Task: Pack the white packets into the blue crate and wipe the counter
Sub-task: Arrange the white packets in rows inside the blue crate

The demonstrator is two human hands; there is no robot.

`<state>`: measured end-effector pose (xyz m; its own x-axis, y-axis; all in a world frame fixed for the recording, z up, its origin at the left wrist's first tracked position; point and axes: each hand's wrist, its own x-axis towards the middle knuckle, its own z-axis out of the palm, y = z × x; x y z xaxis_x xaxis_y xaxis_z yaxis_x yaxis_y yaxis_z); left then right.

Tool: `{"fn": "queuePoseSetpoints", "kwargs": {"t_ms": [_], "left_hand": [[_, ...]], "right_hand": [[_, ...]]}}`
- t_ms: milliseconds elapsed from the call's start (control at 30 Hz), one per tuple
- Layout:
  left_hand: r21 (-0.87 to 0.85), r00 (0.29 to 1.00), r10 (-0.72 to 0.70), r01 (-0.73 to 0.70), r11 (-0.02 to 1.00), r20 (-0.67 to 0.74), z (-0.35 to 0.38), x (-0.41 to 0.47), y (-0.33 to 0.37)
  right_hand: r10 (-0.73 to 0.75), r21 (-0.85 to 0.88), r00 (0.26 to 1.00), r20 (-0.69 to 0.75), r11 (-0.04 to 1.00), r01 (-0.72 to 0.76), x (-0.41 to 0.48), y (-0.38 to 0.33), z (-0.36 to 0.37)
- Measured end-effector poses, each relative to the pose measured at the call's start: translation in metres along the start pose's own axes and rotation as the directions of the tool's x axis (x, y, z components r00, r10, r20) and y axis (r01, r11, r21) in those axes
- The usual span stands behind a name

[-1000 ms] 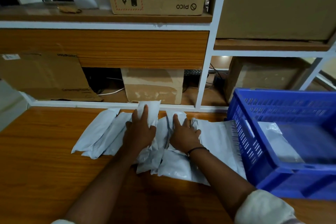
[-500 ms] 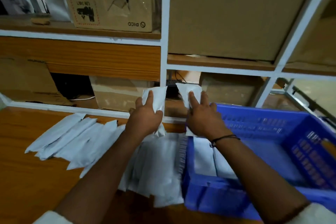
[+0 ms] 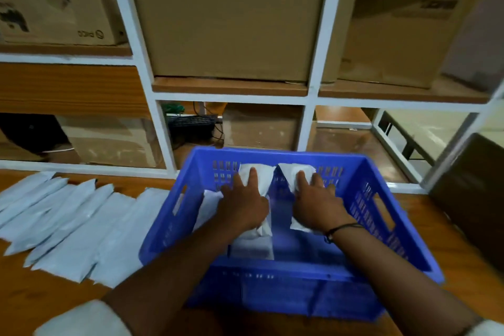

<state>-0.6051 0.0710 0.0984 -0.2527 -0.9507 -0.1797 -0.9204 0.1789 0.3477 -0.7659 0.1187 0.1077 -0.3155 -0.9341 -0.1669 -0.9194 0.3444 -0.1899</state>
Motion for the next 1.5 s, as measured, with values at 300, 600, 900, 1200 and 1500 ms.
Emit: {"fn": "queuePoseSetpoints", "kwargs": {"t_ms": [300, 600, 900, 1200, 1500], "left_hand": [[0.165, 0.976, -0.058, 0.023, 0.986, 0.211, 0.063, 0.027, 0.040], [0.072, 0.894, -0.057, 0.028, 0.997, 0.444, 0.092, 0.057, 0.029], [0.225, 0.827, 0.120, -0.286, 0.931, 0.550, 0.073, 0.069, 0.003], [0.194, 0.833, 0.274, -0.406, 0.893, 0.482, 0.077, 0.072, 0.018], [0.339, 0.759, 0.319, -0.569, 0.750, 0.567, 0.071, 0.058, 0.021]], "right_hand": [[-0.034, -0.073, 0.953, 0.302, 0.996, 0.059, 0.049, 0.048, 0.052], [-0.156, -0.241, 0.834, 0.529, 0.915, 0.324, 0.072, 0.053, 0.055], [-0.170, -0.255, 0.830, 0.532, 0.902, 0.348, 0.064, 0.055, 0.074], [-0.101, -0.329, 0.846, 0.523, 0.892, 0.310, 0.065, 0.068, 0.064], [-0.103, -0.313, 0.845, 0.525, 0.900, 0.305, 0.063, 0.062, 0.065]]}}
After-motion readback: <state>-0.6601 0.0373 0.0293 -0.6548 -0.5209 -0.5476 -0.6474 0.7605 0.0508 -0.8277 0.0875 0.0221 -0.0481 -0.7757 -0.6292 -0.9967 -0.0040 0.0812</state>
